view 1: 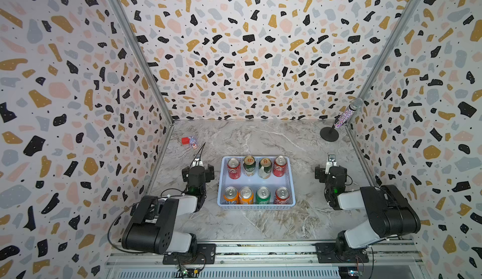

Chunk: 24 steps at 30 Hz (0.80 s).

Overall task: Take out the drinks from the basket
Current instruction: Pick up the drink from the basket.

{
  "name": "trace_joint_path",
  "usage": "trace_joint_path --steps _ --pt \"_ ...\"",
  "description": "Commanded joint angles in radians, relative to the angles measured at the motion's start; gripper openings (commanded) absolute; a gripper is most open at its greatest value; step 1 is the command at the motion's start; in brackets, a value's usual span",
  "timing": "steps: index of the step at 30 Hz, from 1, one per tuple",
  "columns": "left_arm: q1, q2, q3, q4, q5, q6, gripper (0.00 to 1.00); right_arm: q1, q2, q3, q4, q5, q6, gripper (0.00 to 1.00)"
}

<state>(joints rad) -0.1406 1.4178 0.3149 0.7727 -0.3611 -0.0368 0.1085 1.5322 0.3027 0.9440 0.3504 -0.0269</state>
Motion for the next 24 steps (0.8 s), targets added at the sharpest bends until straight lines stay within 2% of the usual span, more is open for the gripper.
trace_joint_path --steps 1,24 --pt "0.001 -0.01 -0.004 0.052 -0.009 0.005 1.0 -0.001 -0.009 0.021 0.016 -0.002 0.007 1.0" --pt "0.001 -0.015 -0.004 0.06 -0.011 0.009 1.0 -0.001 -0.015 0.015 0.03 0.005 0.003 1.0"
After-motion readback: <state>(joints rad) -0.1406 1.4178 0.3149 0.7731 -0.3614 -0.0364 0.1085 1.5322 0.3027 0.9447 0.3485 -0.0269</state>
